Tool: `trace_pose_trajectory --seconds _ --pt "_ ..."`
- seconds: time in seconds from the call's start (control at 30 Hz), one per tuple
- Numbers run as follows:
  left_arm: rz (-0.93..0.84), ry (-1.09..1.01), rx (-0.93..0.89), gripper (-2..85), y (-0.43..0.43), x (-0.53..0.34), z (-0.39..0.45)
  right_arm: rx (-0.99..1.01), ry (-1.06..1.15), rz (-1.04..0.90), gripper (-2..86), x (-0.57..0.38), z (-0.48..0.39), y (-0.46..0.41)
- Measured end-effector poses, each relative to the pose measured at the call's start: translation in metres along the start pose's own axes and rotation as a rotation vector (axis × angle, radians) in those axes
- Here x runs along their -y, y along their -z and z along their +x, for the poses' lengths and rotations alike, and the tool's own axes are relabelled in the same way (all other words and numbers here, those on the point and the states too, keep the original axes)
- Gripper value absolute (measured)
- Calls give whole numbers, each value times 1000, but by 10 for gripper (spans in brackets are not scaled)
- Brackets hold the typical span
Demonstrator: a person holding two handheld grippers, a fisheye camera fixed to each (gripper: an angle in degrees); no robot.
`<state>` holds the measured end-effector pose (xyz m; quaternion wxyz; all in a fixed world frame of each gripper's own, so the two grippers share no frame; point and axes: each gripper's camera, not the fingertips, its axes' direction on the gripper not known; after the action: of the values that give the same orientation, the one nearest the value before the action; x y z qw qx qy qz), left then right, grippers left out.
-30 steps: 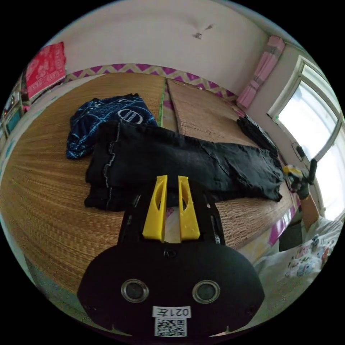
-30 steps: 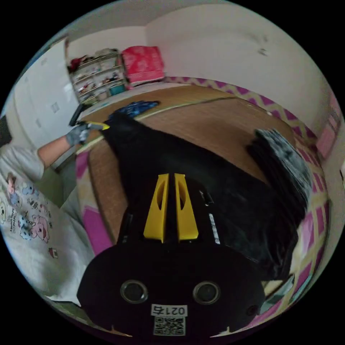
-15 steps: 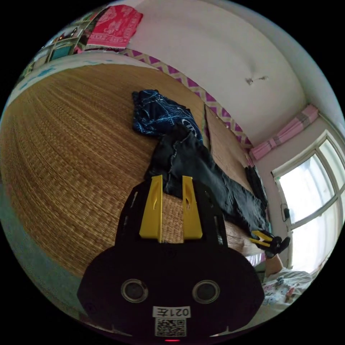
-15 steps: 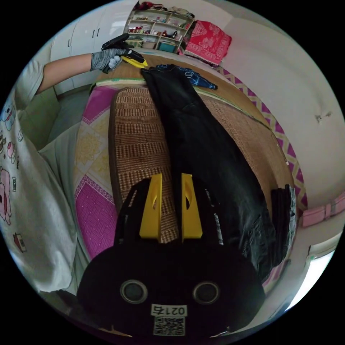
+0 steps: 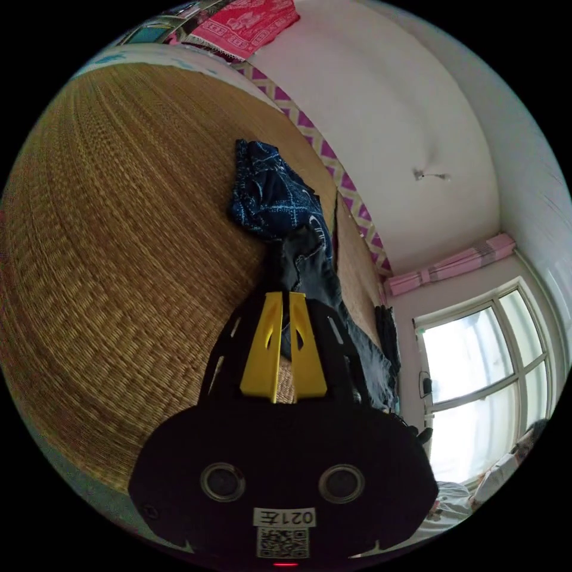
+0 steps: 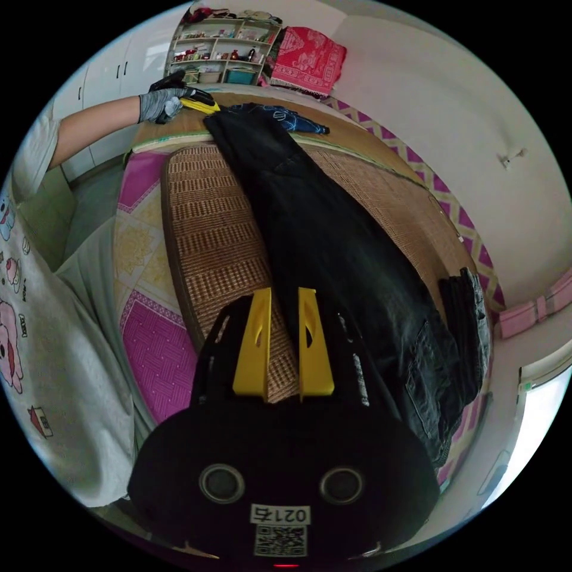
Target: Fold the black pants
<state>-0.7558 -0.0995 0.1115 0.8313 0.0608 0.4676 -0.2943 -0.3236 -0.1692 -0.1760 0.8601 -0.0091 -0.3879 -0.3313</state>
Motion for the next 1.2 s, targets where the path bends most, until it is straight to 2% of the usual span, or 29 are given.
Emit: trace_pose_trajectory --seconds 0.2,0.4,0.67,0.87,1.03,1.2 --pt "10 -96 4 -9 20 -2 11 -111 44 -56 66 -10 -23 -6" --pt "0 -255 140 -9 30 0 38 -128 -27 -12 13 -16 -23 3" --pt "-5 -313 137 -10 40 6 50 69 -200 94 -5 -39 16 39" --pt "-24 -232 105 -10 43 -6 26 63 -234 124 -8 -64 23 60" --pt "-92 -101 124 -10 24 -18 -18 57 -181 24 -8 -83 4 31" --pt "-105 -33 44 -9 17 -27 -40 -58 -108 -1 -8 -95 -11 33"
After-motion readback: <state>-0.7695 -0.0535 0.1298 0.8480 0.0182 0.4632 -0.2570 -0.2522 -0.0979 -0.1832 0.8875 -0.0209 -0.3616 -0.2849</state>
